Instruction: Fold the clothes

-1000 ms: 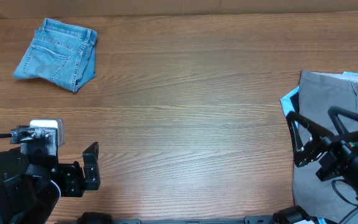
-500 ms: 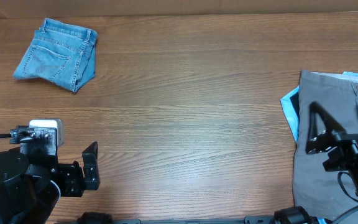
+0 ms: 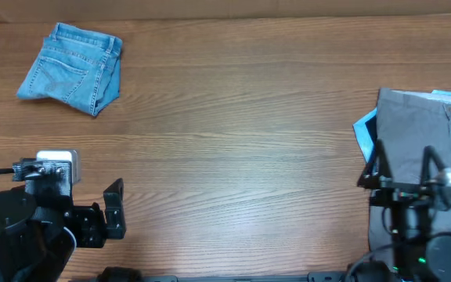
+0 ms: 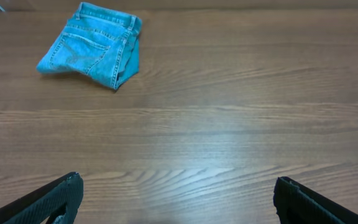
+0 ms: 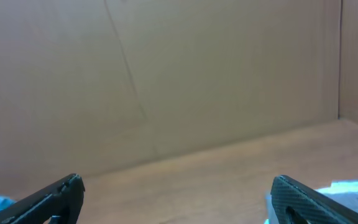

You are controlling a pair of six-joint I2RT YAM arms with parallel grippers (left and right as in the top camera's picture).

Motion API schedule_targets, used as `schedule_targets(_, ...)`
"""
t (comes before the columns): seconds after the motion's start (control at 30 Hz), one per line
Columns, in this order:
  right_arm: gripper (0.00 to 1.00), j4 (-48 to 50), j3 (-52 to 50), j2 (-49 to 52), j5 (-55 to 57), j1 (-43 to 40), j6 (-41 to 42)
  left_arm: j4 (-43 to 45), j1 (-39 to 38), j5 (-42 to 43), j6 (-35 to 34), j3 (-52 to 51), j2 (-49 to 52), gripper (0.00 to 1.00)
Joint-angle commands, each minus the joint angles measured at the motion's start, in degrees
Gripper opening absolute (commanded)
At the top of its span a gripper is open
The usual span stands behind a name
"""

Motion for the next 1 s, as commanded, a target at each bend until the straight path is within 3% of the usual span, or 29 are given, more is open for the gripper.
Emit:
schedule_targets(0.0,1.0,3.32,-10.23,-6.08,0.35,-0.39,-0.44,0.13,-0.42,-0.72,-0.81,0.02,-0.13,1.0)
schedule_targets(0.13,1.0,9.33,-19.74,-11.41,-0.5,-0.39,-0.26,0.13,-0.42,-0.72,-0.81,0.02,-0.13,1.0)
schedule_targets(0.33,1.0,24.72,-30.62,-11.3,-1.33,-0.39,-0.26,0.13,-0.42,-0.72,-0.81,0.02,-0.13,1.0)
schedule_targets(0.7,1.0,15.8,-30.42,-11.26,-2.25,-0.39,-0.26,0.13,-0.42,-0.72,-0.81,0.0,-0.13,1.0)
schedule_targets(0.97,1.0,15.96,-30.4,-11.08,-2.23,-0.39,-0.26,0.13,-0.42,-0.72,-0.81,0.0,-0.13,1.0)
